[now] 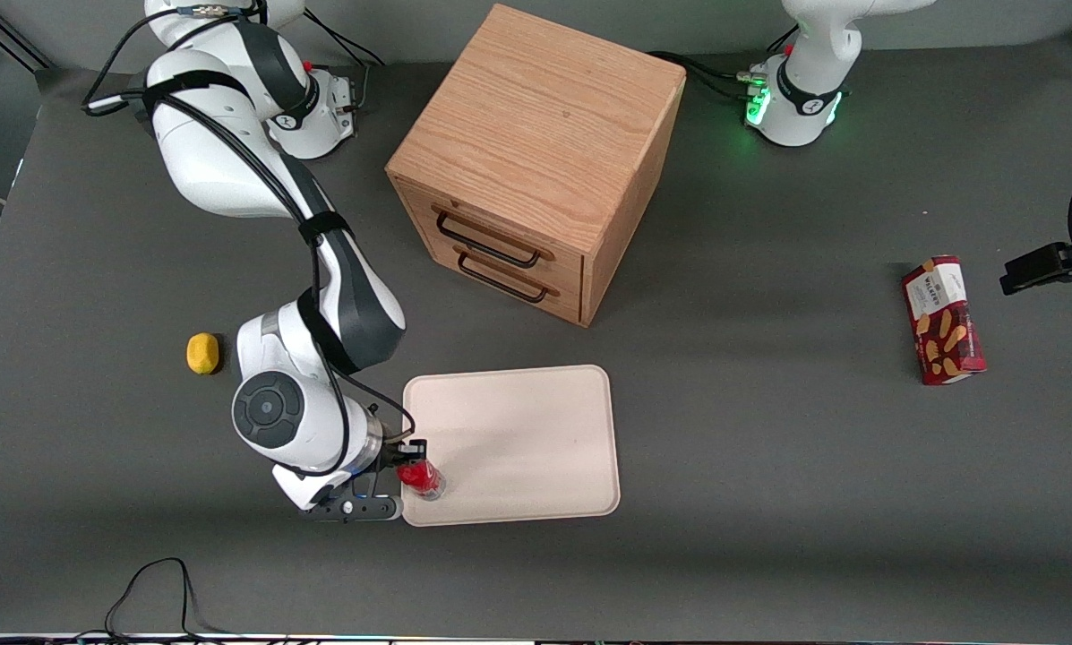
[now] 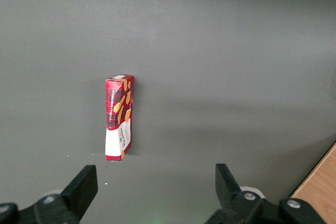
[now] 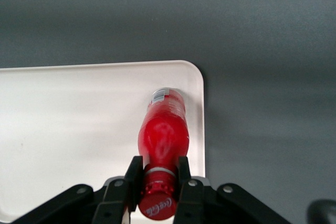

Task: Place coke bottle on tray
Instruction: 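Lower the bottle onto the tray and open the right gripper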

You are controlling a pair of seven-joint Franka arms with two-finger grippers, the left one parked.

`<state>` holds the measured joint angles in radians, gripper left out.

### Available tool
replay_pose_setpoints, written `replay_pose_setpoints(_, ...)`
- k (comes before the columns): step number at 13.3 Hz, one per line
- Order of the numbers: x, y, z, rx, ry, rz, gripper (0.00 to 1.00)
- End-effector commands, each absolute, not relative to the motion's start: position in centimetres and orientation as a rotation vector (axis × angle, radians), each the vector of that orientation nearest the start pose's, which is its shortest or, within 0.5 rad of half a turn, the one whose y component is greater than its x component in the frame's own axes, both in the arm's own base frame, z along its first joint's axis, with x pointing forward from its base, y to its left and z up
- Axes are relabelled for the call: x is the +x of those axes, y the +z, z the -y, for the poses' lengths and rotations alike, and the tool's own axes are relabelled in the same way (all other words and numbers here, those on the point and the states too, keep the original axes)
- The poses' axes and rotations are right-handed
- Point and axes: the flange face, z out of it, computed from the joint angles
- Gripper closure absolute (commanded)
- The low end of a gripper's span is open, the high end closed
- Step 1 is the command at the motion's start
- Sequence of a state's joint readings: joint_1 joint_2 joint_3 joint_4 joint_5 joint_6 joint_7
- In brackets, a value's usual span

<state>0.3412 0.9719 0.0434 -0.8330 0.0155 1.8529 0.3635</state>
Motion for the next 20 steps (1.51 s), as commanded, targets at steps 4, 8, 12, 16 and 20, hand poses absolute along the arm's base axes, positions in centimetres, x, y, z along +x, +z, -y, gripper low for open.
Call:
replay_pose_setpoints(4, 74.3, 33.0, -29.4, -3.066, -0.094, -0.068, 0.01)
replay_pose_setpoints(8, 74.3, 32.5, -29.3, -3.069, -0.093, -0.069, 0.00)
replay_pose_setpoints(12, 74.3, 32.6, -29.3, -3.069, -0.093, -0.069, 0.00)
replay_pose_setpoints(16, 74.3, 32.5, -29.3, -3.070, -0.091, -0.071, 0.00)
replay_pose_setpoints(20, 74.2, 33.8, -29.2, -3.067, -0.089, -0.071, 0.00)
